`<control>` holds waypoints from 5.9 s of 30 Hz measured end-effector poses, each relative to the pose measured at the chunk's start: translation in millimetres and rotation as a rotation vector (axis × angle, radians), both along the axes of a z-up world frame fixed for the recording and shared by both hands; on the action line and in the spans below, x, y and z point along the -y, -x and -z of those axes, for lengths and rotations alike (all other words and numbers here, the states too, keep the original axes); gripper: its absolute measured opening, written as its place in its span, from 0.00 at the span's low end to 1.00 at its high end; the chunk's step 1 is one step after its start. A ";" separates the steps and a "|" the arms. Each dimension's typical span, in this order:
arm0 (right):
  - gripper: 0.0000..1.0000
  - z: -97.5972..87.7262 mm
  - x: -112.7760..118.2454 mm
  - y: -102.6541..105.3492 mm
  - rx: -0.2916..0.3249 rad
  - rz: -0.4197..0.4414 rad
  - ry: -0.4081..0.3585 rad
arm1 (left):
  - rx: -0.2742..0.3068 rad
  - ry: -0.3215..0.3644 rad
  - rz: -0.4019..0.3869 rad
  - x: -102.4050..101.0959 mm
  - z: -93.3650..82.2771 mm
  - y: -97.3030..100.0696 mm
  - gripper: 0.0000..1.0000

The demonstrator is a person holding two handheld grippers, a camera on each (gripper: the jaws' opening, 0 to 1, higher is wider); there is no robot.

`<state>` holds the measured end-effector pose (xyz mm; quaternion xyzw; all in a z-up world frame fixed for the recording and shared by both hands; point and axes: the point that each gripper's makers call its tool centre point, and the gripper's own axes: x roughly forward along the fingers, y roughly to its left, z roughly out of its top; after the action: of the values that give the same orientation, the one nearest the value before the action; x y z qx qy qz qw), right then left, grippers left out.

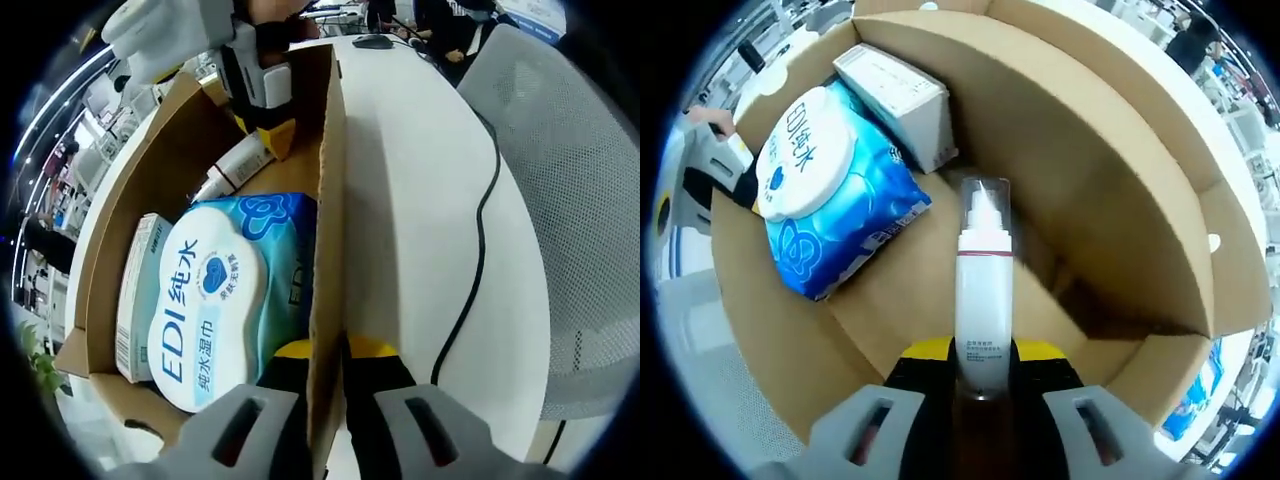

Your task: Operate the shoe box by opening the lid, removing the specified soft item, and placing it in the target area until the item is outside and the box remains undamaged.

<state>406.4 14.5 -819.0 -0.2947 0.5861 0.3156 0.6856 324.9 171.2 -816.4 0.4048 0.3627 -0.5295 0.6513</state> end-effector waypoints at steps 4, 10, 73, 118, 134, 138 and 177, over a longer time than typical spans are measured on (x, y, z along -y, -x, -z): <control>0.17 -7.0 -1.4 5.2 0.004 0.036 -0.031 | -0.001 -0.001 -0.003 0.0 0.4 -0.3 0.03; 0.17 -19.3 -2.4 10.1 0.040 0.036 -0.063 | 0.001 0.001 0.001 0.2 0.8 -0.5 0.03; 0.17 -141.9 6.8 52.3 0.447 0.357 -0.504 | 0.012 0.007 0.015 -2.0 0.5 -0.2 0.03; 0.17 -180.3 103.0 79.7 0.518 0.466 -0.441 | 0.005 0.004 0.012 -1.7 -0.3 -0.2 0.03; 0.17 -179.5 143.4 86.2 0.525 0.554 -0.417 | 0.005 0.004 0.010 -1.7 0.0 0.0 0.03; 0.17 -184.5 155.9 86.3 0.549 0.575 -0.410 | 0.000 0.003 0.005 -1.6 -0.1 0.6 0.03; 0.17 -102.1 222.8 109.8 0.458 0.829 -0.377 | -0.001 -0.001 -0.002 -4.4 -0.7 -0.1 0.03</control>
<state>296.5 -208.3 -716.9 0.0295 0.4212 0.0446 0.9054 325.1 175.6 -815.6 0.4044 0.3636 -0.5289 0.6515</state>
